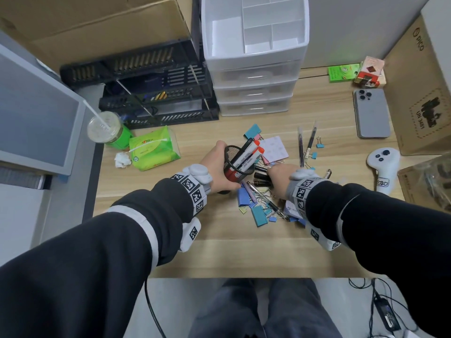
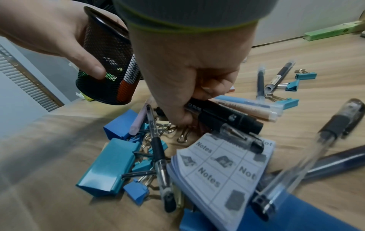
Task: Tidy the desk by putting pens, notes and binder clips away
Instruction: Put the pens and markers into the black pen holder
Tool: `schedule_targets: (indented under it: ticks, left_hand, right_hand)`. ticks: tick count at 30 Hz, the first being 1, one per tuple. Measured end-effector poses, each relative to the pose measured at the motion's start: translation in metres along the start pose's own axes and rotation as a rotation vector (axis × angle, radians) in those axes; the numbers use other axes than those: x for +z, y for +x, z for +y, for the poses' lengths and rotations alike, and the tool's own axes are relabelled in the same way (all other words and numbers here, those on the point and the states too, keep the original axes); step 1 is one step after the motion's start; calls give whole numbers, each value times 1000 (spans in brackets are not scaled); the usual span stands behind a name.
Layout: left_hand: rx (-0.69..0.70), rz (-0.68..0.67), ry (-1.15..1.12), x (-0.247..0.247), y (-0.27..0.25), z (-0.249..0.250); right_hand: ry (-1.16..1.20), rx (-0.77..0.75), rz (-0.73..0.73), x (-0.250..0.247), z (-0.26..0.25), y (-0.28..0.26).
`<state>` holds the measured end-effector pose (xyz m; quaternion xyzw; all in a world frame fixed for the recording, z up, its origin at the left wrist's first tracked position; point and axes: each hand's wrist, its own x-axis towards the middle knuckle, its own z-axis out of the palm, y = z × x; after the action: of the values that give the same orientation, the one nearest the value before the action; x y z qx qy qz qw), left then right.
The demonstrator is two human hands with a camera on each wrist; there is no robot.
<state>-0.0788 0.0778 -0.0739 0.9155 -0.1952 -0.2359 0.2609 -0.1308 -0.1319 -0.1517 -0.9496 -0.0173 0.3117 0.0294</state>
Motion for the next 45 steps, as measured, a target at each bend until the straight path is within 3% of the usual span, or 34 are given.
schedule_targets:
  ticks: [8,13,19,22,25,29,36,39,45]
  left_hand:
    - [-5,-8,4,0,-3,2]
    - [-7,-4,-2,-7,-2,8]
    - [-20,20,-2,-19,0,19]
    - [-22,39,-17,-23,3,22]
    - [-22,41,11,-23,3,22]
    - [-22,31,-7,-21,4,26]
    - [20,27,-8,-18,1,28]
    - [18,20,-11,-16,-1,24]
    - [19,50,-32,-13,-5,15]
  right_hand:
    - [40,-7,11,-5,4,-4]
    - [192,28,139,-38,20,-22]
    - [896,217,273,-111,46,-40]
    - [1439,179,438,-141,45,-42]
    - [1676,86,488,-163,36,-42]
    - [1570,-6,316,-160,13,-38]
    - [1328,17,244,-132,-24,-42]
    - [1328,-41,194,-126,-27,-45]
    - [1390,-52,271,-126,-23,-45]
